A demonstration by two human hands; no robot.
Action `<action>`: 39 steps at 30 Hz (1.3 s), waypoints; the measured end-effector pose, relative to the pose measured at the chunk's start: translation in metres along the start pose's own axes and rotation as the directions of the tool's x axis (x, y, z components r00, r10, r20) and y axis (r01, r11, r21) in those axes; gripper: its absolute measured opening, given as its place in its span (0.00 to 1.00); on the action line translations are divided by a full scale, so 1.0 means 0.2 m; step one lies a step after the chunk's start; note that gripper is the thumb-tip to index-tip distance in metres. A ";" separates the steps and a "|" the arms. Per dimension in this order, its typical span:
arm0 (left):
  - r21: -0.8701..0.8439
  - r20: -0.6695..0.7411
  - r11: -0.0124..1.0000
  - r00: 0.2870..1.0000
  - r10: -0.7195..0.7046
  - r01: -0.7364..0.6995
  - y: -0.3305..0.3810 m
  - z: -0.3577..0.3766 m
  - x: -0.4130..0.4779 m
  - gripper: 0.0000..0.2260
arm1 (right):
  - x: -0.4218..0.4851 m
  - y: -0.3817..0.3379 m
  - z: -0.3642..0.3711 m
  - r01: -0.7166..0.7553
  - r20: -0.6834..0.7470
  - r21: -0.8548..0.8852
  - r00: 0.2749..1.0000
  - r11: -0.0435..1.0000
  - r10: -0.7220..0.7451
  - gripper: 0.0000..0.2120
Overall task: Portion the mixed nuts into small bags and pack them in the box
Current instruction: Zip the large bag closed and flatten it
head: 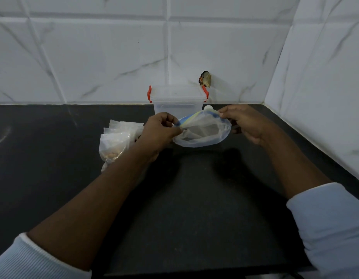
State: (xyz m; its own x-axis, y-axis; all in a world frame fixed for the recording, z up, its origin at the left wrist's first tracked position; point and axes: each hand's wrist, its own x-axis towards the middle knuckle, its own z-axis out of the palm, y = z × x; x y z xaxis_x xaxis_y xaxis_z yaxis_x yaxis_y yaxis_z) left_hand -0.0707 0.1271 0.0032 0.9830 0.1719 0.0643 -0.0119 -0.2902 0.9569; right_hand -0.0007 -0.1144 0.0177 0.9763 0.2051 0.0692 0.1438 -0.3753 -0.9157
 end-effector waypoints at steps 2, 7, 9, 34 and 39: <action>0.120 -0.031 0.988 0.995 0.100 -0.096 -0.01 0.00 0.00 0.08 | 0.00 0.00 0.00 -0.006 0.019 0.008 1.000 1.000 0.005 0.08; 0.309 0.028 0.928 0.977 0.210 -0.208 -0.03 0.00 0.02 0.12 | 0.01 0.02 -0.01 -0.006 0.102 0.090 0.995 0.996 -0.003 0.09; 0.384 0.025 0.888 0.965 0.263 -0.252 -0.04 0.00 0.02 0.12 | 0.01 0.03 -0.03 -0.008 0.149 0.125 0.989 0.992 -0.011 0.11; -0.326 0.121 0.942 0.992 -0.042 0.080 -0.03 0.06 -0.01 0.16 | 0.00 0.02 0.07 0.093 -0.136 -0.155 0.984 0.984 -0.114 0.11; -0.334 0.112 0.941 0.994 -0.020 0.057 -0.05 0.08 -0.02 0.20 | -0.02 0.00 0.06 0.138 -0.021 -0.120 0.990 0.983 -0.142 0.08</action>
State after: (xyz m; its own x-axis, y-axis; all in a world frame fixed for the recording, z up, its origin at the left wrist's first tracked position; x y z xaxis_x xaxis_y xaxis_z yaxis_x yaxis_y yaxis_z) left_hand -0.0713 0.1135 -0.0111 0.9973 0.0717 0.0128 -0.0165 0.0509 0.9986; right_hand -0.0070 -0.1047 0.0117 0.9493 0.2373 0.2063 0.2955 -0.4490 -0.8432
